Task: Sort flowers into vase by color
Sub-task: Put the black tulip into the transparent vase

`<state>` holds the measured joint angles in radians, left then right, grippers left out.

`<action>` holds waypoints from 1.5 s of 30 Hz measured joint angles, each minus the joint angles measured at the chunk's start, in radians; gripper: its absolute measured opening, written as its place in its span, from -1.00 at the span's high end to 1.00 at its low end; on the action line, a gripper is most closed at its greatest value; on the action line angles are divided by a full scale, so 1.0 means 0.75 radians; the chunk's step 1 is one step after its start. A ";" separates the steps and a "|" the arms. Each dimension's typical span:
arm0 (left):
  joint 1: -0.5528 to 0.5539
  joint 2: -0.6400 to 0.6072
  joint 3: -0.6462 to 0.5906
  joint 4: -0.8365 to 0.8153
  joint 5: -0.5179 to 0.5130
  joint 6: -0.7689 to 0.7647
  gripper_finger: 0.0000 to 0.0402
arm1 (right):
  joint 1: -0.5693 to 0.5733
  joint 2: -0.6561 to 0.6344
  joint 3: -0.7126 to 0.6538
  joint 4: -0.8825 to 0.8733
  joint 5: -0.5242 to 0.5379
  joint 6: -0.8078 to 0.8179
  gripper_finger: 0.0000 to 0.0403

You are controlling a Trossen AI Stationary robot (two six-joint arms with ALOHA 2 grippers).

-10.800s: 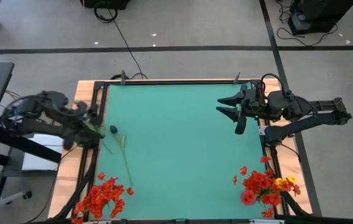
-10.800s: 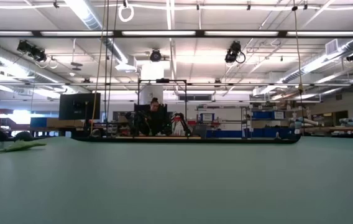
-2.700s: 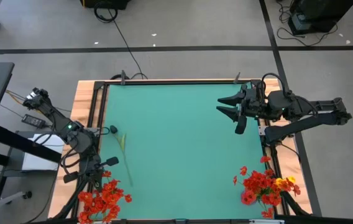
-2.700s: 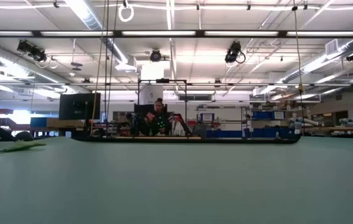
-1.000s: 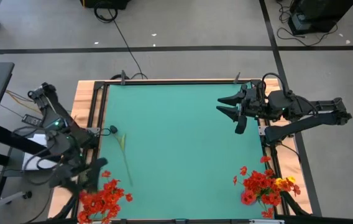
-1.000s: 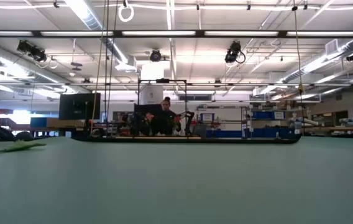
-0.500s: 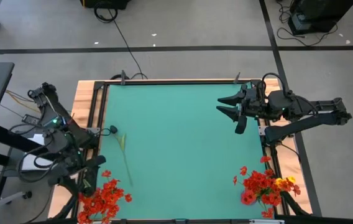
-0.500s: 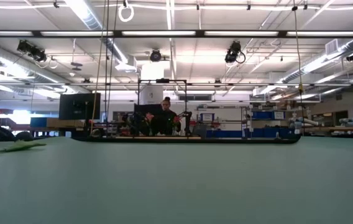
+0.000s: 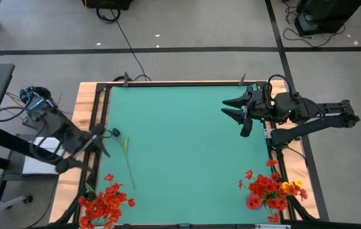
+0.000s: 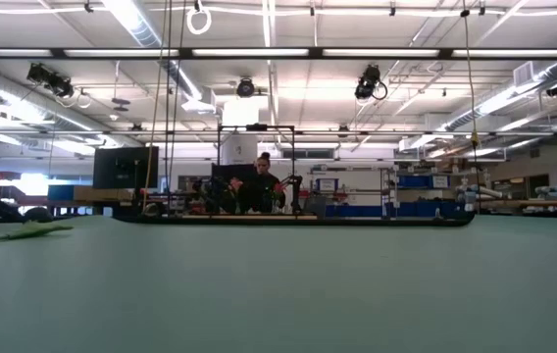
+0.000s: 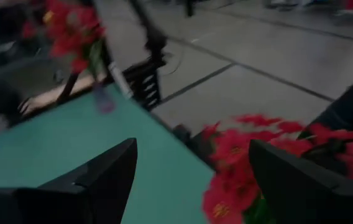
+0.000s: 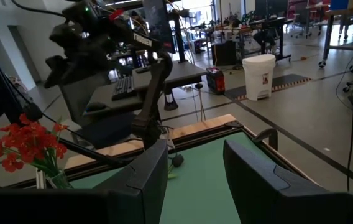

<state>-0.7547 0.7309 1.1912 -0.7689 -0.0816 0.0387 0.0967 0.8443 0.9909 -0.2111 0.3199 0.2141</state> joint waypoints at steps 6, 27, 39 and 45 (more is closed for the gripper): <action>0.218 0.000 -0.001 -0.063 -0.023 -0.034 -0.56 | -0.001 0.000 0.000 0.000 0.000 0.000 0.18; 1.133 0.170 -0.001 0.112 -0.076 -0.526 -0.56 | -0.028 0.116 0.001 0.539 0.176 0.002 0.18; 1.147 0.148 -0.001 -0.410 -0.076 -0.931 -0.56 | -0.212 0.689 0.184 0.636 0.079 0.142 0.18; 1.147 0.148 -0.001 -0.590 -0.134 -1.085 -0.56 | -0.237 1.014 0.499 0.388 0.055 0.215 0.18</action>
<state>0.1055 0.8417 1.1904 -1.2113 -0.1823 -0.7752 -0.0813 1.6044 1.3651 0.0802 0.3614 0.3757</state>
